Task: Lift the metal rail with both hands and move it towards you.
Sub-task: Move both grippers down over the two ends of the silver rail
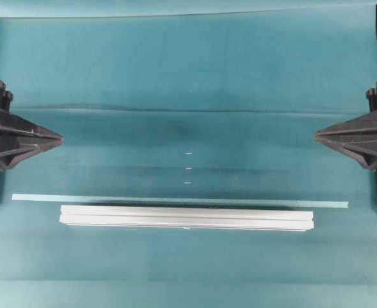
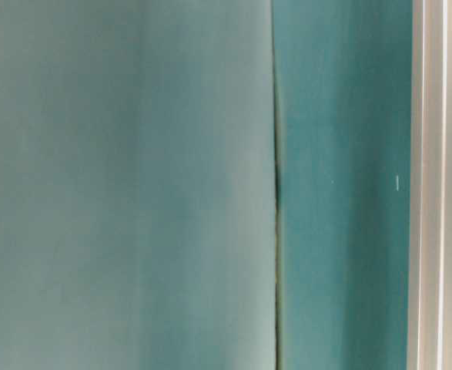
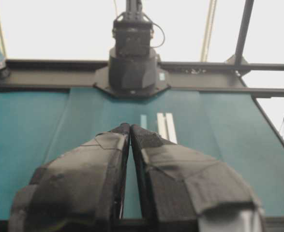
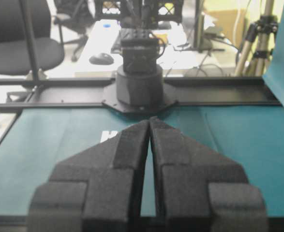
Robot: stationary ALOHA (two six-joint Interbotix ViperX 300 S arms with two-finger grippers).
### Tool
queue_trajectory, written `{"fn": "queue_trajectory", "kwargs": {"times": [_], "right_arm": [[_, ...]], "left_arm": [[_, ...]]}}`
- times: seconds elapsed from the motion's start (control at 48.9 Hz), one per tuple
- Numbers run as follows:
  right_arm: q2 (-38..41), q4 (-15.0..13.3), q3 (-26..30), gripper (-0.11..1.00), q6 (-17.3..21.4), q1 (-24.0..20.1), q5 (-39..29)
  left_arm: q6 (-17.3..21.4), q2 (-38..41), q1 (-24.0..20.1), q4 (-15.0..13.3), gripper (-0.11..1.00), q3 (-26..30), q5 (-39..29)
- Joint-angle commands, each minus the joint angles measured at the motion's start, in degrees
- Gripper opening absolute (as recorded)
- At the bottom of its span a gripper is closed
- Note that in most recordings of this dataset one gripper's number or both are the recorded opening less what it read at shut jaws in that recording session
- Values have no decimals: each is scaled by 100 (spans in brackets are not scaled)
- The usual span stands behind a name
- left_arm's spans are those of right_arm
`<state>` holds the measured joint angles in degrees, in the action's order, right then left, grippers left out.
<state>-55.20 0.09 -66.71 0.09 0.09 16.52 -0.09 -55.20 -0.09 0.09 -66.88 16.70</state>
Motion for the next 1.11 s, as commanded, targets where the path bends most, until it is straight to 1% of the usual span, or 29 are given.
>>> {"fn": "queue_trajectory", "kwargs": {"times": [0.0, 0.041, 0.082, 0.123, 0.184, 0.287, 0.327, 0.43, 0.532, 0.655, 0.778, 0.901, 1.085], "right_arm": [[9, 105, 97, 14, 114, -62, 35], [0, 281, 149, 15, 149, -62, -53], [9, 422, 193, 11, 220, -62, -202], [9, 501, 255, 5, 299, -62, -422], [18, 510, 378, 1, 396, -62, -826], [53, 510, 703, -1, 554, -70, -1679], [114, 510, 861, -1, 606, -62, -2118], [316, 562, 1187, -1, 791, -62, -2865], [589, 589, 1503, -1, 1195, -62, -3498], [993, 589, 1819, -1, 1644, -123, -4228], [1371, 598, 2057, -1, 1767, -246, -4816], [1775, 650, 2329, -1, 1907, -281, -5335], [2461, 668, 2733, -1, 1925, -378, -6108]], "left_arm": [[-132, 53, 62, 62, 14, 211, -176], [-141, 70, 62, 70, 12, 290, -378], [-158, 79, 53, 70, 5, 369, -606], [-193, 97, 62, 70, -1, 466, -870], [-264, 123, 88, 70, -5, 642, -1310], [-396, 281, 158, 70, -5, 967, -2004], [-404, 378, 185, 70, -5, 1072, -2206], [-422, 615, 246, 70, -5, 1380, -2663], [-439, 905, 299, 70, -5, 1749, -3155], [-545, 1274, 360, 62, -5, 2259, -3981], [-721, 1547, 378, 70, -5, 2628, -4711], [-791, 1819, 378, 70, -5, 2909, -5335], [-967, 2329, 413, 70, -6, 3208, -5977]]}}
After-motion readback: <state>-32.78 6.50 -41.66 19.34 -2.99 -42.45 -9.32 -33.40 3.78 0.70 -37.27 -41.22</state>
